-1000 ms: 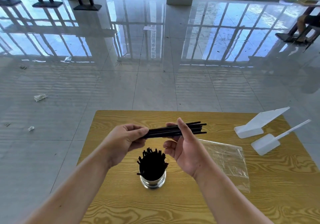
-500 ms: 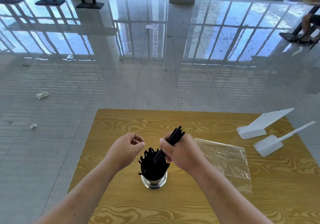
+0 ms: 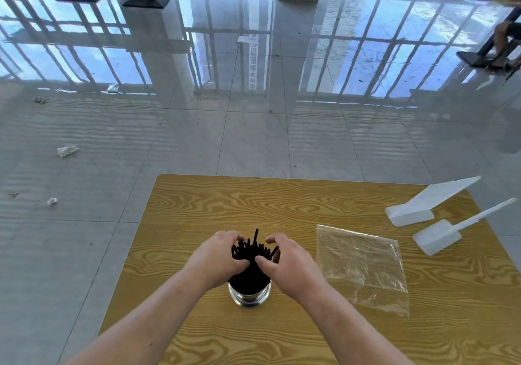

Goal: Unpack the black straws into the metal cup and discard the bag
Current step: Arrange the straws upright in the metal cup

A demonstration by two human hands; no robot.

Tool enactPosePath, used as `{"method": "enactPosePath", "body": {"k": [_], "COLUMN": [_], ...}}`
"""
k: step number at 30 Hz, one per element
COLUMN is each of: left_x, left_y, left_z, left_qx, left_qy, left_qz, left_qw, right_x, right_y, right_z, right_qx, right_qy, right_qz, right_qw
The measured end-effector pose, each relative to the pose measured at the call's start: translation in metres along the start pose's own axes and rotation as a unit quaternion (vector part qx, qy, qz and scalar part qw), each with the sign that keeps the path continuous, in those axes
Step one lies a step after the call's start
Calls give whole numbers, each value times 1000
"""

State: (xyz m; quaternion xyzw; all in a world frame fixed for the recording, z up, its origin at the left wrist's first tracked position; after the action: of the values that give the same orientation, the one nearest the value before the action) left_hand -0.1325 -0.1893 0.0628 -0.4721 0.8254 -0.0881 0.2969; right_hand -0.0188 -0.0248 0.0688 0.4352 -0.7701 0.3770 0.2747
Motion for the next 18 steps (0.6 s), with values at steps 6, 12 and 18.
{"method": "enactPosePath", "body": {"k": [6,12,18], "left_x": [-6,-6,-9], "left_y": [0,-2,-3], "left_z": [0,-5,-18], "left_qx": [-35,-39,-77], "left_qy": [11,17,59], "left_qz": [28,19,40], "left_qw": [999,999,994], "right_x": [6,4,3], "right_y": [4,6,7], "right_z": [10,11,9], "right_qx": [2,13,14], "right_qy": [14,-10,-14], "right_qz": [-25,-22,-16], "right_qw": [1000,1000,1000]}}
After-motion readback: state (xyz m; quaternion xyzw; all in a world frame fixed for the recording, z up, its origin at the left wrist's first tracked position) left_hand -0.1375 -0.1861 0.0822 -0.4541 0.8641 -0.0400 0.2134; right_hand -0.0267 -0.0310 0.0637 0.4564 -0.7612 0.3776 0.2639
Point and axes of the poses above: each hand's wrist, its own y-axis towards the middle knuckle, its own z-axis out of the palm, x = y × z, the point moved 2 cm from there along y, towards the middle knuckle, and after that the axes turned 9 degrees about y, right-handed, at the moved point
